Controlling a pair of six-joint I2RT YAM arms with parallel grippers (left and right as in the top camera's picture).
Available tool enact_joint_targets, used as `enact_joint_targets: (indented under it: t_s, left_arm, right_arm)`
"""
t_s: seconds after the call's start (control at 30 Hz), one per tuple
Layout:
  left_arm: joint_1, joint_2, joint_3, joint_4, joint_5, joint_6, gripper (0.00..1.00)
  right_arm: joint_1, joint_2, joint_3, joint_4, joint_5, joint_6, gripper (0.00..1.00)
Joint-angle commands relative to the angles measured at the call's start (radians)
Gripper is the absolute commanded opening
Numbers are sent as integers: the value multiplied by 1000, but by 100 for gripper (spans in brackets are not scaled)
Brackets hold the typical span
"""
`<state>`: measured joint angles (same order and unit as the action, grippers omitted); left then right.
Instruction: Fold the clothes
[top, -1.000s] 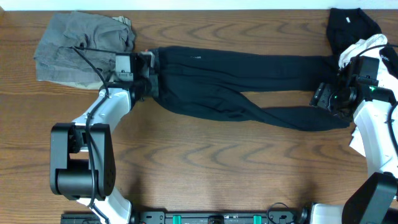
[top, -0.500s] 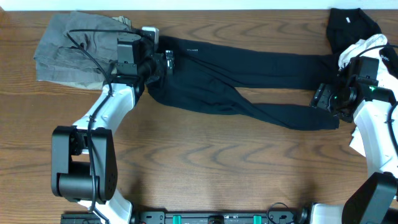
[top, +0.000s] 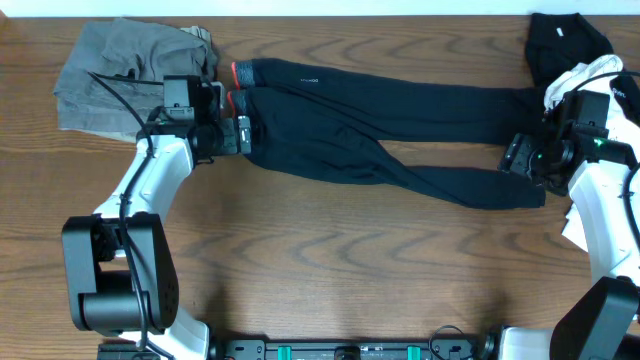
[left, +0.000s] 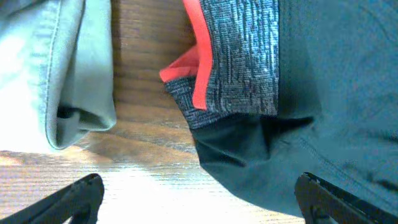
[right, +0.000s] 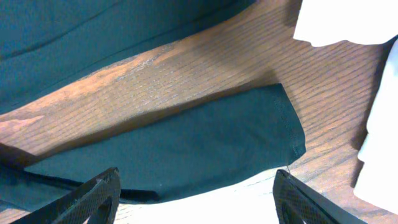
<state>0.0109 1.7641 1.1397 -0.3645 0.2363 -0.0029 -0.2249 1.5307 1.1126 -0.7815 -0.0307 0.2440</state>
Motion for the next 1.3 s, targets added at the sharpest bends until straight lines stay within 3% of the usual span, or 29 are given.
enact_joint_targets:
  t_s: [0.0, 0.17, 0.43, 0.93, 1.03, 1.2, 1.27]
  left_arm:
    - [-6, -1, -22, 6, -2, 80, 87]
    - [-6, 67, -22, 31, -2, 142, 71]
    - [-6, 176, -22, 139, 7, 149, 69]
    - [-19, 226, -22, 279, 45, 117, 67]
    - [-25, 264, -22, 306, 48, 92, 58]
    - [-26, 305, -22, 330, 47, 31, 8]
    - [-26, 299, -22, 328, 47, 13, 6]
  right_arm:
    - [10, 0, 19, 7, -4, -13, 76]
    - [10, 0, 19, 7, -4, -13, 75]
    - [10, 0, 19, 8, -3, -13, 76]
    - [10, 0, 19, 20, -4, -13, 76]
    - [10, 0, 19, 21, -4, -13, 76]
    - [10, 0, 19, 20, -4, -13, 76]
    - [10, 0, 19, 20, -4, -13, 76]
